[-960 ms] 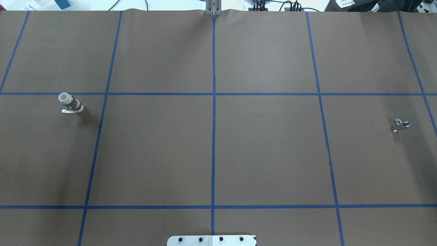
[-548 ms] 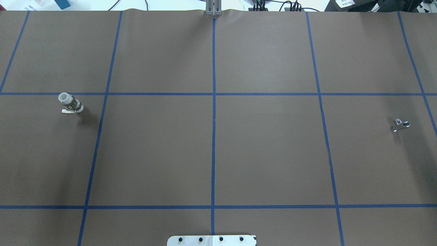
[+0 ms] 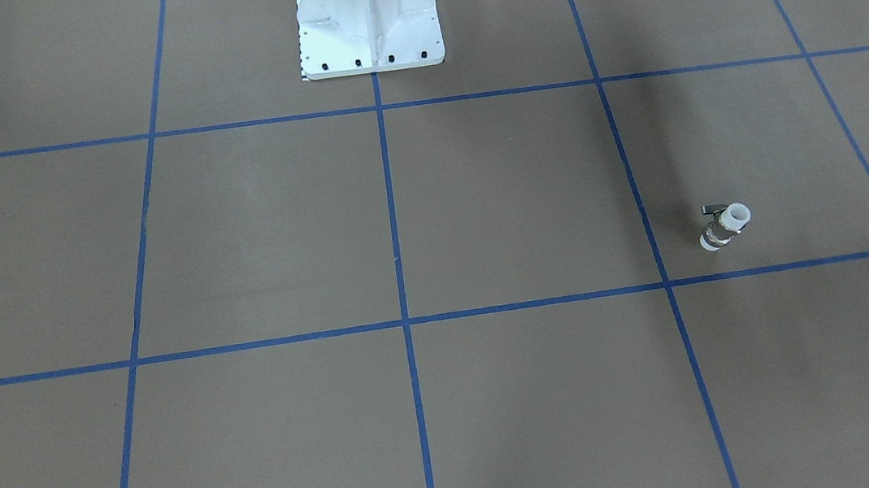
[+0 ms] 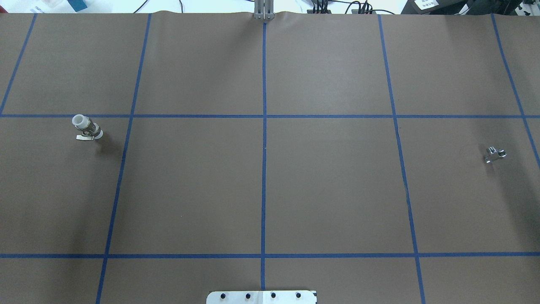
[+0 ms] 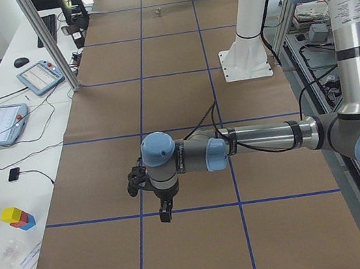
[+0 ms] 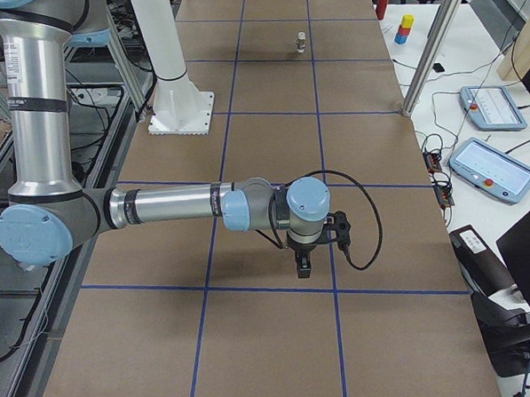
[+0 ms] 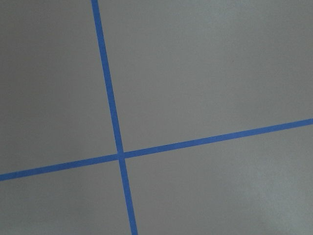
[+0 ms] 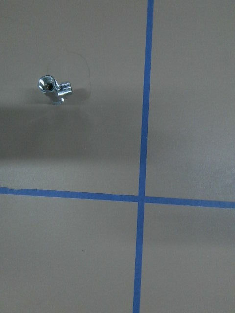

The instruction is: Assemble PPR valve and pipe with both arms

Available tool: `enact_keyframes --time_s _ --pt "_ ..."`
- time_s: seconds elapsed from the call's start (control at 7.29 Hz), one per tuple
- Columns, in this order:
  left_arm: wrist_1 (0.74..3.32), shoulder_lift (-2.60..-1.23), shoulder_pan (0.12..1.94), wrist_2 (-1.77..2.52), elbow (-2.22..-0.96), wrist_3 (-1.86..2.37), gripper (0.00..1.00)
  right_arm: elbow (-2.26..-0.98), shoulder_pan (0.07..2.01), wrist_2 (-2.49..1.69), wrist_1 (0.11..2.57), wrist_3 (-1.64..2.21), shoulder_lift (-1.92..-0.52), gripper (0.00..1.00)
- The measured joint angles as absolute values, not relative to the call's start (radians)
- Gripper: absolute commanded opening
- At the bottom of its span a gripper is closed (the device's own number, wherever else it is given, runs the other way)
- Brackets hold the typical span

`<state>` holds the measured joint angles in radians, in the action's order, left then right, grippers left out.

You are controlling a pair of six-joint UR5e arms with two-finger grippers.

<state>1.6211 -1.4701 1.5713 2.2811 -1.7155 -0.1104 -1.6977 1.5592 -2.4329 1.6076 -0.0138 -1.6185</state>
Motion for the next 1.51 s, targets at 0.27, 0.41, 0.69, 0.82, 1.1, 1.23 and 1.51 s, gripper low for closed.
enact_keyframes --time_s 0.27,0.41,0.69,0.82,1.1,1.23,1.51 --pt "1.623 -1.493 1.570 2.278 -1.740 -0.111 1.00 -1.698 1.559 -2.433 1.608 -0.014 -1.618 0.99" --pt "1.613 -1.506 1.565 2.274 -1.759 -0.108 1.00 -1.698 1.559 -2.433 1.608 -0.015 -1.618 0.99" --pt "1.491 -1.578 1.544 2.267 -1.825 -0.105 1.00 -1.699 1.559 -2.433 1.607 -0.016 -1.618 0.99" --pt "1.397 -1.623 1.530 2.265 -1.872 -0.090 1.00 -1.700 1.559 -2.432 1.607 -0.016 -1.617 0.99" --pt "1.308 -1.686 1.437 2.263 -1.963 0.102 1.00 -1.701 1.558 -2.424 1.607 -0.018 -1.611 0.99" --pt "1.298 -1.723 1.359 2.262 -1.991 0.247 1.00 -1.702 1.559 -2.420 1.609 -0.018 -1.604 0.99" --pt "1.298 -1.788 1.203 2.247 -2.003 0.470 1.00 -1.696 1.558 -2.415 1.608 -0.018 -1.593 0.99"
